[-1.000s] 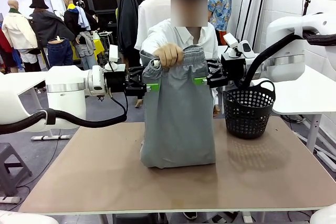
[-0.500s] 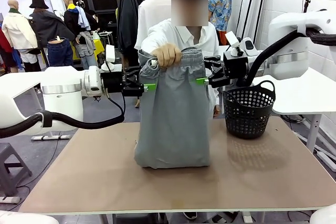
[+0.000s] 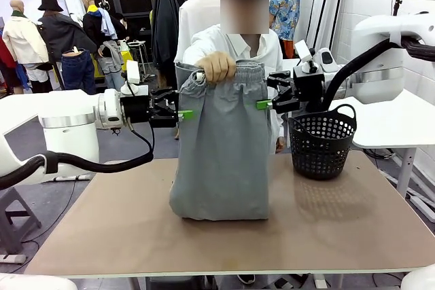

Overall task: Fold the training pants.
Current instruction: Release the ends of the Training pants and then grab the overlapped ends.

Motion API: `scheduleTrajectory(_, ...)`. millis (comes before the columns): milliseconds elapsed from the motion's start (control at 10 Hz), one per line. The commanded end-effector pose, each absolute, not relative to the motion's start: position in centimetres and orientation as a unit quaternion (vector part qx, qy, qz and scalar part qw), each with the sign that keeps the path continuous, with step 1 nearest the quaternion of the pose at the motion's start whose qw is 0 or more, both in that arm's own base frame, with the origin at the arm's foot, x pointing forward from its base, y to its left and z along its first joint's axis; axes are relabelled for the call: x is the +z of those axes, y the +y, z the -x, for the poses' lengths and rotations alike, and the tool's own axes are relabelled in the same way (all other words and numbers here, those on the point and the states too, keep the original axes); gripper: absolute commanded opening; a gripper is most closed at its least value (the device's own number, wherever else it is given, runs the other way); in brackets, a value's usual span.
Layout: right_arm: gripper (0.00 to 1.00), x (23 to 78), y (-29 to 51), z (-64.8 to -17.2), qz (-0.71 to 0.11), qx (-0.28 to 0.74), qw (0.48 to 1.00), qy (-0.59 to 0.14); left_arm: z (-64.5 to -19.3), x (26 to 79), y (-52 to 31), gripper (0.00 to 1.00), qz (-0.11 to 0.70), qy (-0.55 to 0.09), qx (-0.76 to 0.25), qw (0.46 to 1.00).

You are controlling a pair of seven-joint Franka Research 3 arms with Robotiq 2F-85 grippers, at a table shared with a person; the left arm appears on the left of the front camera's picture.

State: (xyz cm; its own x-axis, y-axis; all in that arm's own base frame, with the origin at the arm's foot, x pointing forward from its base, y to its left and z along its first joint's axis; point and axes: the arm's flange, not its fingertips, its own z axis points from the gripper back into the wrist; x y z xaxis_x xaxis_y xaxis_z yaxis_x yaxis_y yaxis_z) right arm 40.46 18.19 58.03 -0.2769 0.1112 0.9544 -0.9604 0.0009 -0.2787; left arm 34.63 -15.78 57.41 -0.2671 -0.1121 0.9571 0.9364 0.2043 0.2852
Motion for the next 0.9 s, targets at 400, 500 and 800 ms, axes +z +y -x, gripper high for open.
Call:
scheduleTrajectory(400,1.0,57.25,18.39,-39.7,-0.345,0.56,0.467,-0.591,-34.04,57.12,-15.84,1.0,0.295,-0.644,-0.495,0.504)
scheduleTrajectory(500,1.0,57.24,18.39,-39.6,-0.345,0.557,0.469,-0.592,-33.98,57.02,-15.9,1.0,0.286,-0.651,-0.486,0.508)
scheduleTrajectory(800,1.0,57.21,18.33,-39.65,-0.337,0.548,0.475,-0.601,-33.73,57.18,-15.2,1.0,0.226,-0.686,-0.461,0.516)
